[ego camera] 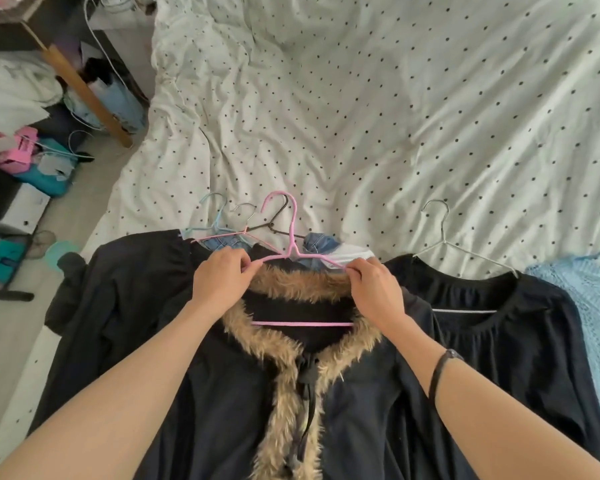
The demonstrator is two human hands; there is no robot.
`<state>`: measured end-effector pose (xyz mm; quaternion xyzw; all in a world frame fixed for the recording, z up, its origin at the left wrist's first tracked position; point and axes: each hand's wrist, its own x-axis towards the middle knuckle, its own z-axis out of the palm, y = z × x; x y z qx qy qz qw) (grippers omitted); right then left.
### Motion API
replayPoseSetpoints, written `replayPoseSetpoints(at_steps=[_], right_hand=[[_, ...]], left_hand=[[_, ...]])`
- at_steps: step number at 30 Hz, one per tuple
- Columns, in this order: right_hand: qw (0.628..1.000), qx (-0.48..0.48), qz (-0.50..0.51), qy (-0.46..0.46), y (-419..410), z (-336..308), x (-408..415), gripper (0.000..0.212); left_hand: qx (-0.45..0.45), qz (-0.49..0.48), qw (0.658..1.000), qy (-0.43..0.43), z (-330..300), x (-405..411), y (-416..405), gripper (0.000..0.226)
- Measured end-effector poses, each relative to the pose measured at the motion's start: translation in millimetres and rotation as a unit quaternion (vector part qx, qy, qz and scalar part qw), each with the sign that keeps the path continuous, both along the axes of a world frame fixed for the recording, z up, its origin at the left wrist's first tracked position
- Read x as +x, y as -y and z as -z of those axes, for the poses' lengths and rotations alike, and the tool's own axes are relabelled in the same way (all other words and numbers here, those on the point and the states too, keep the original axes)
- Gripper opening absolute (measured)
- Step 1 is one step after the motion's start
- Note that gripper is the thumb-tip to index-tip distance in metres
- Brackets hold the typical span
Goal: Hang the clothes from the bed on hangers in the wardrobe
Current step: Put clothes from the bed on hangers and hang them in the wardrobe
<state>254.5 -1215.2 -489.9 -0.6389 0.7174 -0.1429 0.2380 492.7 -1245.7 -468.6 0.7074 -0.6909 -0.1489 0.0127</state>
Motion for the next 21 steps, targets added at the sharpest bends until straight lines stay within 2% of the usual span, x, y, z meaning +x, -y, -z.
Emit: replayPoseSetpoints(at_steps=[2, 5, 9, 16, 21], right_hand=[[1.000, 0.026, 0.000, 0.000, -0.2, 8.3, -0.4, 0.026], [0.999, 0.034, -0.017, -0.033, -2.5, 12.0, -5.9, 0.033], [0.995, 0.008, -0.057, -0.082, -1.6, -10.0, -14.5, 0.047], [0.991, -0.047, -0.071, -0.108, -45.8, -99.3, -25.3, 0.063], [0.987, -0.105, -0.026, -0.117, -108.8, -164.4, -35.6, 0.066]], left_hand=[[0.028, 0.030, 0.999, 0.007, 12.6, 0.1, -3.8, 0.032], [0.046, 0.079, 0.995, 0.041, 20.0, 2.7, -10.1, 0.050], [-0.023, 0.134, 0.987, 0.086, 2.4, 5.6, -11.0, 0.058], [-0.125, 0.177, 0.976, 0.010, -72.7, -20.2, -55.8, 0.055], [-0.174, 0.208, 0.961, -0.051, -133.5, -54.9, -94.1, 0.055]])
